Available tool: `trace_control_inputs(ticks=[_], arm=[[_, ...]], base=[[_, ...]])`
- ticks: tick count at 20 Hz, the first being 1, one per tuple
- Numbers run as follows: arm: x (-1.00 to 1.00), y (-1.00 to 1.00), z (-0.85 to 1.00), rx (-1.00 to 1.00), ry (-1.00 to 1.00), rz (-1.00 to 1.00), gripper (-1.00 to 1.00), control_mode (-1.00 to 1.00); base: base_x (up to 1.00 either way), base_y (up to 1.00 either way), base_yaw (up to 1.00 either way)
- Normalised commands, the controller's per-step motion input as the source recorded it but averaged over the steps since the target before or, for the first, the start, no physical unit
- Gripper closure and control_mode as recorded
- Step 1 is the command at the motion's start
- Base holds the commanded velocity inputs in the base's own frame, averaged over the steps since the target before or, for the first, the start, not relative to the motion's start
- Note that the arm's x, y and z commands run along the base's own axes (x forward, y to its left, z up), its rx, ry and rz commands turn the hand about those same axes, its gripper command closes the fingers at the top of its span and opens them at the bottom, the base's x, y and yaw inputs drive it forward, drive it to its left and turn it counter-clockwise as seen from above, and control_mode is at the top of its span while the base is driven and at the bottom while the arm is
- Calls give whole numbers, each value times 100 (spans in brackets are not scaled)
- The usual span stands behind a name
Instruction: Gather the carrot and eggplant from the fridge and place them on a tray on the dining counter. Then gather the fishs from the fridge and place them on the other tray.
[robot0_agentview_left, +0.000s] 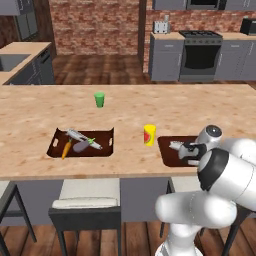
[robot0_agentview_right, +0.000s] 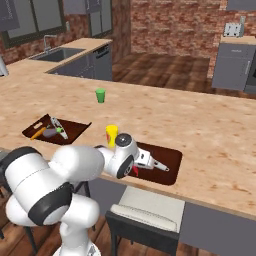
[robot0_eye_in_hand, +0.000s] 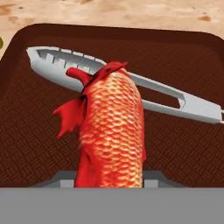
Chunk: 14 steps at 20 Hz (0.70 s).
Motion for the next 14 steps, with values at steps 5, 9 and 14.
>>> trace_control_inputs(ticks=[5, 9, 14], arm=[[18, 0, -20, 0, 0, 0, 100, -100], [17, -4, -11, 1, -1, 1, 100, -100], [14, -10, 0, 3, -1, 0, 100, -100]], base=[[0, 0, 0], [0, 0, 0], [0, 0, 0]])
